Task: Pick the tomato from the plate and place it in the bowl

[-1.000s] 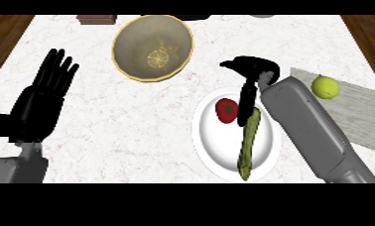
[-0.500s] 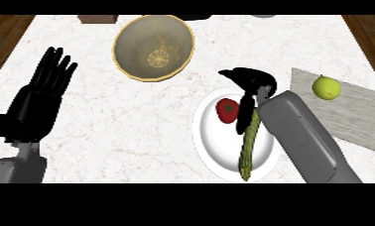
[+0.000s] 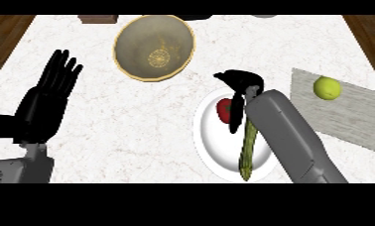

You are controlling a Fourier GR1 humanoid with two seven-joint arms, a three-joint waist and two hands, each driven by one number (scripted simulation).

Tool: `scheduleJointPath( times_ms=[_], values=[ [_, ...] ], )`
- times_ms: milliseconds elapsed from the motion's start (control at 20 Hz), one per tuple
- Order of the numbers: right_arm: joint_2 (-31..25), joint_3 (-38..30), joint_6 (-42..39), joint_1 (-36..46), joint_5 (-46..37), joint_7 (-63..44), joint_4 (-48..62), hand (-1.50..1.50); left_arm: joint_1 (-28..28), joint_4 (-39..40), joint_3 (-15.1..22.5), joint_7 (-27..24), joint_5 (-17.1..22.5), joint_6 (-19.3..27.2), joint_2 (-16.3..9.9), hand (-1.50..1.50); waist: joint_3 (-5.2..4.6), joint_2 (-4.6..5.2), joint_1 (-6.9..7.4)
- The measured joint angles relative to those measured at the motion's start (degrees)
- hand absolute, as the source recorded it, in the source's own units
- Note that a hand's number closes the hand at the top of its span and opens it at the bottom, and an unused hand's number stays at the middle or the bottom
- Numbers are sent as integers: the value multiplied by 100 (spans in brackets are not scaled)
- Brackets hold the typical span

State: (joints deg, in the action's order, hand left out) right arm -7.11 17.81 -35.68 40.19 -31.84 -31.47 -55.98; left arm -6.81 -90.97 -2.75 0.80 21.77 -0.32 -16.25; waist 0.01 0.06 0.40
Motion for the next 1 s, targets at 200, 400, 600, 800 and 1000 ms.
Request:
scheduleJointPath(
  times_ms=[200, 400, 600, 800, 1000],
  values=[
    [70, -44, 19, 38, -250, 191, 299, 150, -106, 95, -114, 37, -36, -79, 24, 0, -1, 0, 0],
    [1, 212, 69, 46, -622, 678, 386, 150, -20, 14, -226, 80, 13, -193, -7, 0, -11, -18, 8],
    [-14, 393, 215, 132, -995, 1154, 581, 150, -37, 43, -187, 29, -125, -183, 90, 0, -17, -30, 9],
    [-1, 373, 119, 297, -1213, 1463, 731, 150, -135, 45, -207, 133, -203, -106, 177, 0, -9, -19, 2],
    [-11, 413, 166, 293, -1484, 1719, 741, 150, -176, 15, -279, 219, -206, -135, 189, 0, -5, -12, -1]
  ],
)
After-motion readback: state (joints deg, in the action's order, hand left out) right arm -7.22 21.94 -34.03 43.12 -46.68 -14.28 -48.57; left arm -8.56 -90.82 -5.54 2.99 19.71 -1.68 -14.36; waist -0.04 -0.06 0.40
